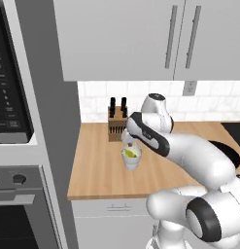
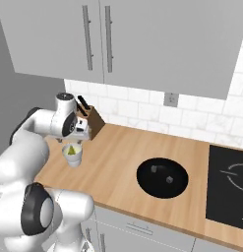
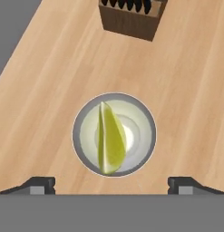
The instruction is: Grab a lemon wedge from the fridge and one ice cube from the ice bowl, and put them in the glass of lemonade.
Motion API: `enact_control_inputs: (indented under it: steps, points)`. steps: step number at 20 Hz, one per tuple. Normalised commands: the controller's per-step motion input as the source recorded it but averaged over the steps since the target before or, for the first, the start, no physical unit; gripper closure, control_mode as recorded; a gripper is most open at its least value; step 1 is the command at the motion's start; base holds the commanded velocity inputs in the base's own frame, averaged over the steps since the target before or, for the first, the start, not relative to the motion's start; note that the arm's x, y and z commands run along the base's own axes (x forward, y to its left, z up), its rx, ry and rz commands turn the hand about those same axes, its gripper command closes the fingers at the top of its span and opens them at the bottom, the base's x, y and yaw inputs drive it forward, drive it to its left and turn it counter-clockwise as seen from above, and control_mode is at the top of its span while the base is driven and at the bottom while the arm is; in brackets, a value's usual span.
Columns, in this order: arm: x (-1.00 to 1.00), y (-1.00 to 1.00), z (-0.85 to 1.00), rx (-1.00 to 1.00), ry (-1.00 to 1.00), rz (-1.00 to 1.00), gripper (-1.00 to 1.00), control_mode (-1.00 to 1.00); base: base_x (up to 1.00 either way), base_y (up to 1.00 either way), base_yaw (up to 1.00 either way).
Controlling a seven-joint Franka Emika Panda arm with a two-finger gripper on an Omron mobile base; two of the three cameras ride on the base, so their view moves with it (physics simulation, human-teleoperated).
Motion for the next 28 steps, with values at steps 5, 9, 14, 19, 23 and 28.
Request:
enact_control_inputs:
  steps: [5,9,14,19,23,28]
  points:
    - [-0.42,-0.33,0.04,0.09,-0.09,-0.03,-1.0,-1.0,0.0,0.0,0.0]
    - [-0.34,-0.46,0.0,0.08,-0.1,-0.03,-1.0,-1.0,0.0,0.0,0.0]
    - [-0.18,-0.67,0.0,0.07,-0.04,-0.02,-1.0,-1.0,0.0,0.0,0.0]
    - [-0.08,-0.86,0.0,0.04,0.0,-0.06,-1.0,-1.0,0.0,0.0,0.0]
    - [0.04,-0.76,-0.03,-0.01,0.14,-0.13,-1.0,-1.0,0.0,0.0,0.0]
    - [0.5,-0.52,0.14,-0.17,0.49,-0.17,-1.0,-1.0,0.0,0.0,0.0]
